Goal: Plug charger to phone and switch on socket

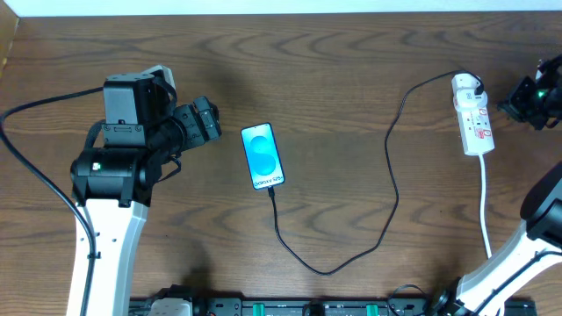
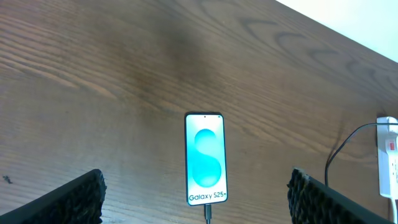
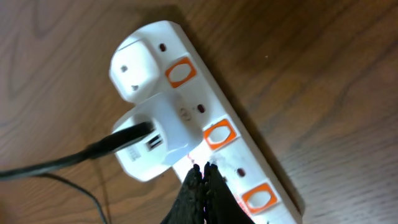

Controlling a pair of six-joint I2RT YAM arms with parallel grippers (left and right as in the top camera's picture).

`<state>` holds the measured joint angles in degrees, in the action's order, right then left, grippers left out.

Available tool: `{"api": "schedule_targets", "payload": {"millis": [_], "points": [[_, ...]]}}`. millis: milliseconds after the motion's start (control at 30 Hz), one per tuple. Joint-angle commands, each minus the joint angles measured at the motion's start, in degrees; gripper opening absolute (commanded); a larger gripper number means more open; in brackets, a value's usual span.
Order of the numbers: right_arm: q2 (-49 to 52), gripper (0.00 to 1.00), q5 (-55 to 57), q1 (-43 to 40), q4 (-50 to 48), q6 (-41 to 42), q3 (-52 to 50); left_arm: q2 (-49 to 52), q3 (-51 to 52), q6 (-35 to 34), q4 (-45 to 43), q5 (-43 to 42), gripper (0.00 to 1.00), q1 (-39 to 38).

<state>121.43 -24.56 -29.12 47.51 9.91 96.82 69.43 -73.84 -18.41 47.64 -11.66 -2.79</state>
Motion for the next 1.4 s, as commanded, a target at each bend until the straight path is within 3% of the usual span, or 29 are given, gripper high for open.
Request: {"api": "schedule_targets", "payload": {"millis": [0,1367], "points": [[3.04,0.01,0.44,0.11,-1.11,-1.03,1.42,0.66,0.22,-0.33,0.13,0.37,0.93,0.24],[9.53,0.01,-3.06,5.31,-2.71,-1.2,1.31,0.68,0.22,-0.33,0.13,0.37,0.93,0.24]]}}
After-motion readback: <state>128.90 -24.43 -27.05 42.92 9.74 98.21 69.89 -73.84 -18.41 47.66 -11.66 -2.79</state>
